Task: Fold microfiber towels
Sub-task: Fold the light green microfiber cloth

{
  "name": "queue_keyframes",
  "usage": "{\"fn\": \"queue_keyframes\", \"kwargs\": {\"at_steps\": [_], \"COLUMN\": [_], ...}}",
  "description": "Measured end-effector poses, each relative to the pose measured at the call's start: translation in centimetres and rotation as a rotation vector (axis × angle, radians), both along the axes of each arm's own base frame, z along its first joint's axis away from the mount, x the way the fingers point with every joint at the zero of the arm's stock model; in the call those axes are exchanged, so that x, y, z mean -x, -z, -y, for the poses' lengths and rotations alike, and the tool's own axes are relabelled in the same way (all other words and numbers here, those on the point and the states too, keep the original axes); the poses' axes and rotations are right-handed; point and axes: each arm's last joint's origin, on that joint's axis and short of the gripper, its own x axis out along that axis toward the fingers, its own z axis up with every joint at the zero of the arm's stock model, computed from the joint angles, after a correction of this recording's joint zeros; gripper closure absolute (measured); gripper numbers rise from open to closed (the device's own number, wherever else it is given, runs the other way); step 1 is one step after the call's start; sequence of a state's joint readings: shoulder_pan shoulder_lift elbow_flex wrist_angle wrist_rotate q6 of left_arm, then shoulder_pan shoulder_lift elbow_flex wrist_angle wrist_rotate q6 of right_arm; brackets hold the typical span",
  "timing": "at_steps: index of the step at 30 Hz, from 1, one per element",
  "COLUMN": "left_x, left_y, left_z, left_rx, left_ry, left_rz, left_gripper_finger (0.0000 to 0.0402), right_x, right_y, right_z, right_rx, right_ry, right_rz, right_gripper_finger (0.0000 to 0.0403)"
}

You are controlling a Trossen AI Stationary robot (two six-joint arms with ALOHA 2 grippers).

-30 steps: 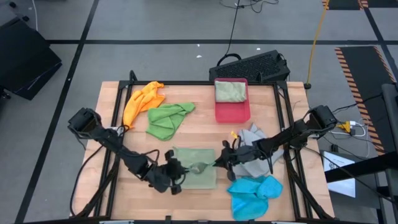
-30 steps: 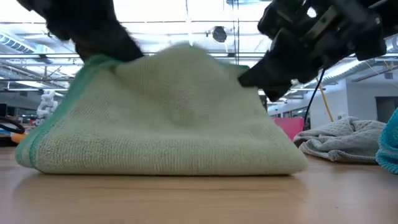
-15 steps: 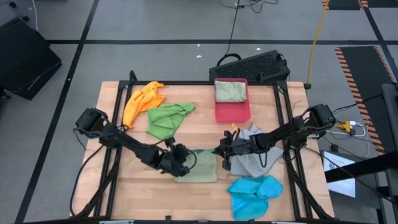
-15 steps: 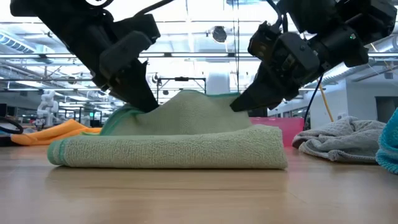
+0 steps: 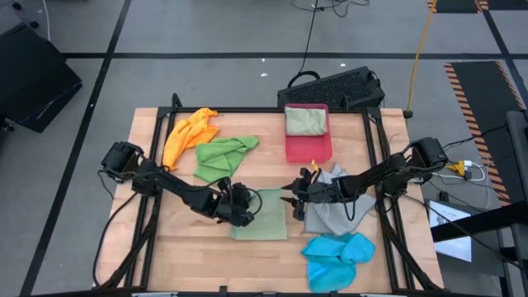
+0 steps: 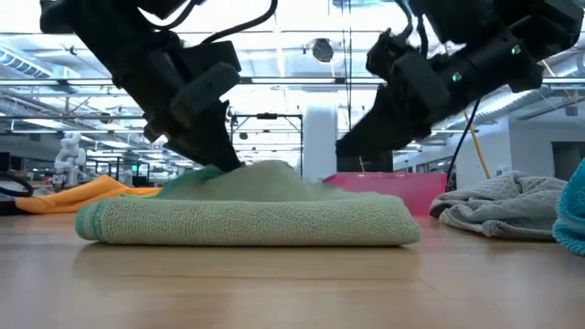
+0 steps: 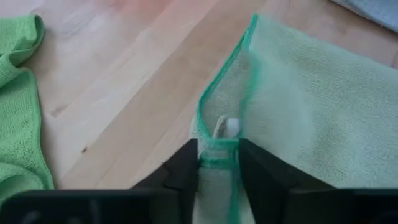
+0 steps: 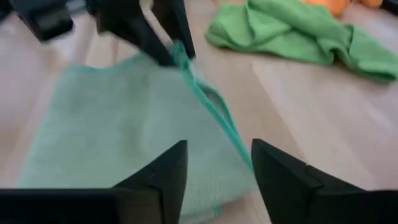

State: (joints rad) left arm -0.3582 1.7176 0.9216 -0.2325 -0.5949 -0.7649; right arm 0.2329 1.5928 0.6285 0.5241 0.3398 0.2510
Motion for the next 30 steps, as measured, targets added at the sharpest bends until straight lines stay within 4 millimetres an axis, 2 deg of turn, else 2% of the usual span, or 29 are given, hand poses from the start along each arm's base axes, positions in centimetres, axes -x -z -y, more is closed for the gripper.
{"fn": "queue_keyframes", "kwargs": {"at_steps": [3,6,10,13,15,17,22,25,30], "left_x": [-0.2,-0.3,0.1,-0.3,-0.8,-0.5,-0.1,0.3,0.7], "left_y": [-0.6,-2.4,-4.9,-5.6,-4.5,-2.6,1.6,3.7,4.5], "left_z": [-0.2,-0.3,-0.2,1.0,2.0,2.7,3.2,3.2,3.7], "left_rx": [-0.019,-0.040,-0.069,-0.088,-0.093,-0.115,-0.076,-0.012,0.015], "left_ry": [0.014,0.035,0.046,0.127,0.173,0.197,0.145,0.137,0.153], "left_rz": [-0.002,0.031,0.136,0.238,0.256,0.188,0.099,0.028,-0.027], "left_gripper_finger": [0.0247,0.0218,0.0197,0.0198,0.0206,0.0220,0.0258,0.0277,0.0300], "right_x": [0.2,0.1,-0.5,-1.3,-1.7,-1.9,-1.9,-1.8,-1.6], "right_y": [-0.9,-1.3,-0.6,0.5,1.8,3.1,6.2,7.3,7.7], "right_z": [-0.6,-1.4,-2.1,-2.5,-2.6,-2.6,-2.6,-2.5,-2.5], "right_rx": [0.000,-0.001,-0.028,-0.076,-0.079,-0.079,-0.087,-0.113,-0.143], "right_ry": [-0.029,-0.063,-0.091,-0.117,-0.116,-0.116,-0.097,-0.077,-0.055], "right_rz": [0.037,0.093,0.143,0.209,0.214,0.209,0.133,0.084,0.043], "right_gripper_finger": [0.0220,0.0228,0.0253,0.0278,0.0297,0.0318,0.0366,0.0386,0.0401]}}
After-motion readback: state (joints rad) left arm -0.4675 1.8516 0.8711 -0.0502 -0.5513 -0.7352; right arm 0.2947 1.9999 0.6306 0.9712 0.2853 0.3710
